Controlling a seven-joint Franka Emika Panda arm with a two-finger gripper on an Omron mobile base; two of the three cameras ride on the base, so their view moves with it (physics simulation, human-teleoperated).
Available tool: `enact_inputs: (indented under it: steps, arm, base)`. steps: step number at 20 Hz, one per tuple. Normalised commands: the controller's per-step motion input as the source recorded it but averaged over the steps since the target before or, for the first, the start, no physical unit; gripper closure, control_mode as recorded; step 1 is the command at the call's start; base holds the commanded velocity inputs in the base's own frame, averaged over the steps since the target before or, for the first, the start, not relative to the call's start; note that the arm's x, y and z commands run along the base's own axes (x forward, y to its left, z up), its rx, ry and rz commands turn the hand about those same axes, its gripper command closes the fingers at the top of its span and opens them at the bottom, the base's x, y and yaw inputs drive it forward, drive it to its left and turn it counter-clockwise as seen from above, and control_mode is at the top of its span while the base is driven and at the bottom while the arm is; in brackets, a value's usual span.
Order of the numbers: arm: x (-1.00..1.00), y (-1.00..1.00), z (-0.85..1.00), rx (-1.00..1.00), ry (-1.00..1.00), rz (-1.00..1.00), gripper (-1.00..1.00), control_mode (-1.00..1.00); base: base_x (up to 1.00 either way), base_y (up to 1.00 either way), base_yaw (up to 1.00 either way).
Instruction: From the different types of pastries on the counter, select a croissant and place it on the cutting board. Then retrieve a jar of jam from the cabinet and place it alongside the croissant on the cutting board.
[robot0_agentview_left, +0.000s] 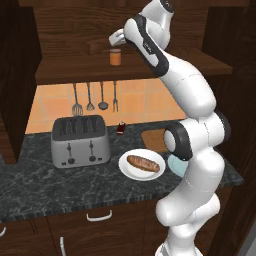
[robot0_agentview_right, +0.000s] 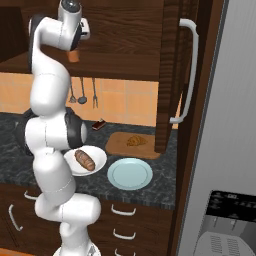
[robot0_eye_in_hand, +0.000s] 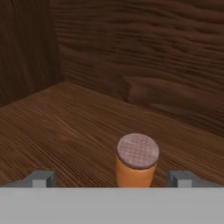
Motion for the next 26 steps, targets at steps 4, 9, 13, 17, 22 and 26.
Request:
enact_inputs:
  steps: [4, 9, 13, 17, 22, 26]
  arm:
    - [0.05, 0.03, 0.00, 0.00, 0.04, -0.03, -1.00, -1.00]
    - [0.12, -0.09, 0.00, 0.00, 0.04, 0.00, -1.00, -1.00]
    - [0.19, -0.27, 0.00, 0.00, 0.00, 0.01, -1.00, -1.00]
    - [0.13, -0.22, 0.00, 0.00, 0.00, 0.00, -1.00, -1.00]
    - [0.00, 0.00, -0.09, 0.00, 0.00, 0.00, -1.00, -1.00]
    - [0.00, 0.00, -0.26, -0.04, 0.00, 0.00, -1.00, -1.00]
  base:
    - [0.00, 0.00, 0.00]
    - [0.00, 0.00, 0.00]
    - [0.00, 0.00, 0.00]
    - [0.00, 0.00, 0.00]
    - [0.00, 0.00, 0.00]
    - [0.00, 0.00, 0.00]
